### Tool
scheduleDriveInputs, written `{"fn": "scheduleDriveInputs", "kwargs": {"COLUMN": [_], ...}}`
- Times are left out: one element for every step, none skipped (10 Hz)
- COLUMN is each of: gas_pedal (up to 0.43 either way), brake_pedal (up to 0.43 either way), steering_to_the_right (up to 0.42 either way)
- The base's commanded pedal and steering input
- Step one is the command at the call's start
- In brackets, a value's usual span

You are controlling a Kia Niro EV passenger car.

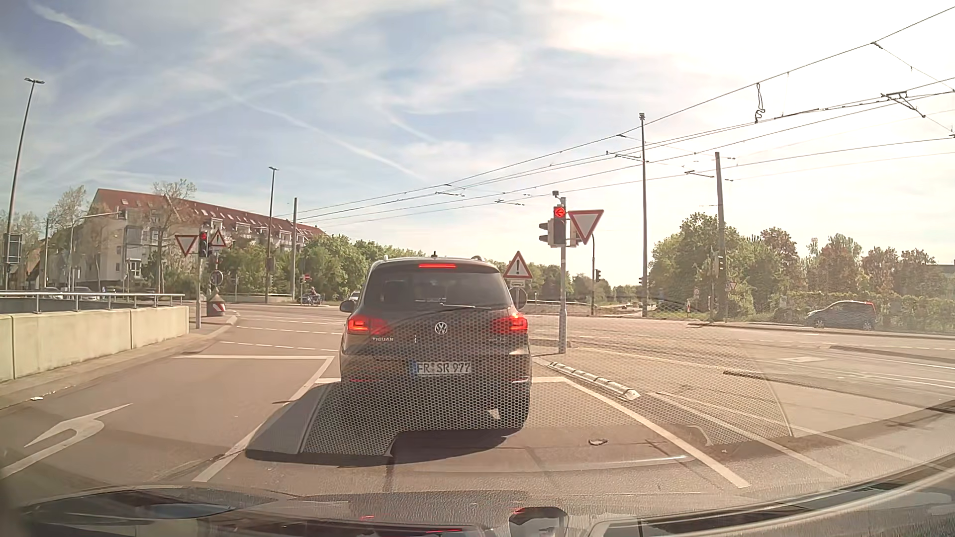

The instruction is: Follow the waypoints while adhering to traffic rules and regulations

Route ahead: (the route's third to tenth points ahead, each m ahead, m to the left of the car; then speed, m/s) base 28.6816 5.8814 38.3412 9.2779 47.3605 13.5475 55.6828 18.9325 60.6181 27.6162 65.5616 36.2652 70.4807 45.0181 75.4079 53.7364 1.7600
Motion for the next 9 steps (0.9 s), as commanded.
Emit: {"fn": "scheduleDriveInputs", "kwargs": {"gas_pedal": [0.0, 0.0, 0.0, 0.0, 0.0, 0.0, 0.0, 0.0, 0.0], "brake_pedal": [0.177, 0.177, 0.171, 0.177, 0.171, 0.165, 0.165, 0.152, 0.152], "steering_to_the_right": [-0.075, -0.075, -0.075, -0.075, -0.075, -0.075, -0.075, -0.075, -0.075]}}
